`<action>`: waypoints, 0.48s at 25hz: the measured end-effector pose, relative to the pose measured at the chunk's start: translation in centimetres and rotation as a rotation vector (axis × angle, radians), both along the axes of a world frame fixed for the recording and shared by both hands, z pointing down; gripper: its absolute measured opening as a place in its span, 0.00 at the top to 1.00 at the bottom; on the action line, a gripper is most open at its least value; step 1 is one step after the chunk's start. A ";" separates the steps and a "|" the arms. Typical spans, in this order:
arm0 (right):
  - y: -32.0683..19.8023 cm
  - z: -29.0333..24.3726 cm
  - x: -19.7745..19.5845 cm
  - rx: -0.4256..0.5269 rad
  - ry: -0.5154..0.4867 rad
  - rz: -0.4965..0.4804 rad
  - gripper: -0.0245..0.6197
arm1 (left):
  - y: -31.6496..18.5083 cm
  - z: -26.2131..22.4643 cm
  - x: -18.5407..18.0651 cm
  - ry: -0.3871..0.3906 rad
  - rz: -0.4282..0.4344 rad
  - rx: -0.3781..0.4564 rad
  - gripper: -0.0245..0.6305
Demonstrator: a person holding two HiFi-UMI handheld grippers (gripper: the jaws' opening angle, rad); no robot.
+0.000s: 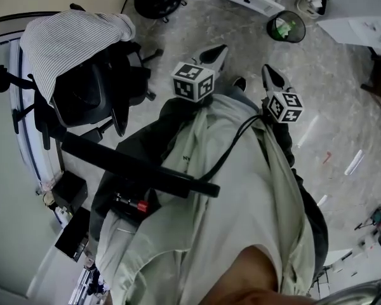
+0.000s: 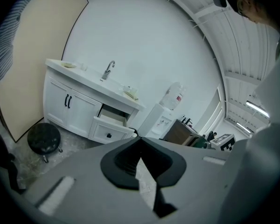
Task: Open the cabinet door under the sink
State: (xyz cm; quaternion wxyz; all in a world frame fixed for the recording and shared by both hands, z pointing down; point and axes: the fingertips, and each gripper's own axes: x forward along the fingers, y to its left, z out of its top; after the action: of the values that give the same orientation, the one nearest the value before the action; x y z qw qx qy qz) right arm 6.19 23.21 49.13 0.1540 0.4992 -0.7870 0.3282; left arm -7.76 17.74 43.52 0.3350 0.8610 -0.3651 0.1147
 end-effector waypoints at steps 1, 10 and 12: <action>0.1 0.1 -0.3 -0.005 0.002 -0.004 0.96 | -0.1 0.0 -0.1 0.002 0.005 -0.001 0.95; 0.3 0.3 -1.3 -0.025 0.007 0.009 0.96 | -0.8 0.3 -0.2 0.017 0.059 -0.013 0.95; 0.3 0.2 -1.1 -0.023 0.007 0.025 0.96 | -0.9 0.4 0.0 0.020 0.071 -0.017 0.95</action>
State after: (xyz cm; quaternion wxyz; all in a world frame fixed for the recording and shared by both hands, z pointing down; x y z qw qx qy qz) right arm 5.13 23.52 49.36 0.1582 0.5084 -0.7762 0.3376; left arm -7.73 16.87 43.87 0.3414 0.8717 -0.3299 0.1210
